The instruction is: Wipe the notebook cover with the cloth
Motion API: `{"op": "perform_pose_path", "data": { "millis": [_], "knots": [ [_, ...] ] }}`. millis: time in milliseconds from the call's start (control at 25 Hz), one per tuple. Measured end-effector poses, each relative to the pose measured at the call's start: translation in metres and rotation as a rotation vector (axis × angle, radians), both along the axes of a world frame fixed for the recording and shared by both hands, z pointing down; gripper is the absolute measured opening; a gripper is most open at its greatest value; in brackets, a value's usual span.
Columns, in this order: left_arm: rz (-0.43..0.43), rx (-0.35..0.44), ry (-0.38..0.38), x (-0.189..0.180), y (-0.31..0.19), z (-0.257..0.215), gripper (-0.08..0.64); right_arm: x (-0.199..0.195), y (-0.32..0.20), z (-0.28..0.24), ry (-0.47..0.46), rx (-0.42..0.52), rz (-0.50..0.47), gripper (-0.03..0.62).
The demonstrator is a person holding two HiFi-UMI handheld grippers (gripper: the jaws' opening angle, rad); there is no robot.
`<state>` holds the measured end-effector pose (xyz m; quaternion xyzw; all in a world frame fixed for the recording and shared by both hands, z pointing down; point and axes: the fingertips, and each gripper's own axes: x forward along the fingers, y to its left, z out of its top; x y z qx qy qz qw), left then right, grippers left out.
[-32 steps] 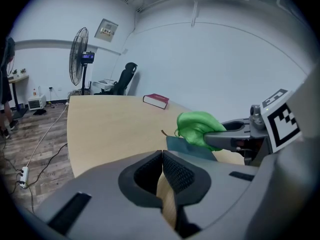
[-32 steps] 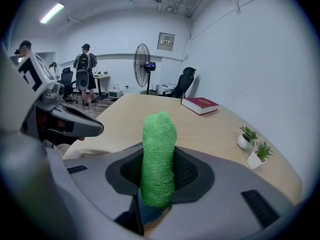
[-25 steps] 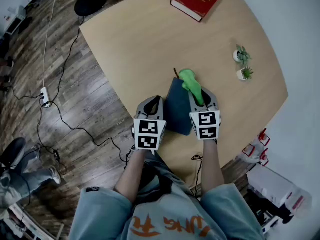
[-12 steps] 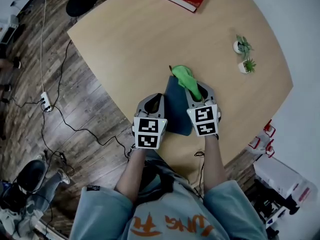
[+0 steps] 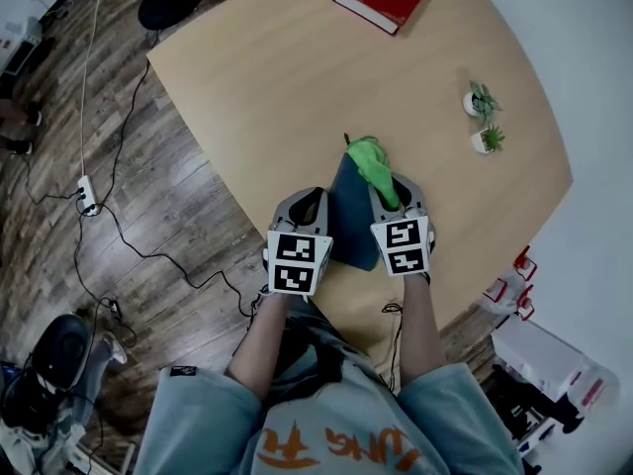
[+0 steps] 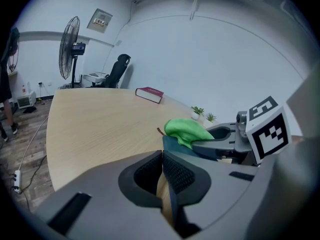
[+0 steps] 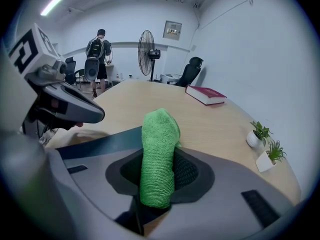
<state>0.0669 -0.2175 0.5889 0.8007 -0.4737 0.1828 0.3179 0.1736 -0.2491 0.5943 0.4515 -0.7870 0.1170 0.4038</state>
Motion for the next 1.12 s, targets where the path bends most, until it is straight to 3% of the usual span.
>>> {"op": "perform_pose_path", "data": {
  "millis": [520,1120],
  "knots": [
    [-0.035,-0.001,0.005,-0.024,0.026,-0.004,0.021,-0.009,0.027,0.001,0.065,0.013,-0.040,0.108],
    [-0.058,0.010,0.012,-0.046,0.054,-0.005,0.021,-0.027,0.073,-0.001,0.059,0.003,-0.039,0.107]
  ]
}}
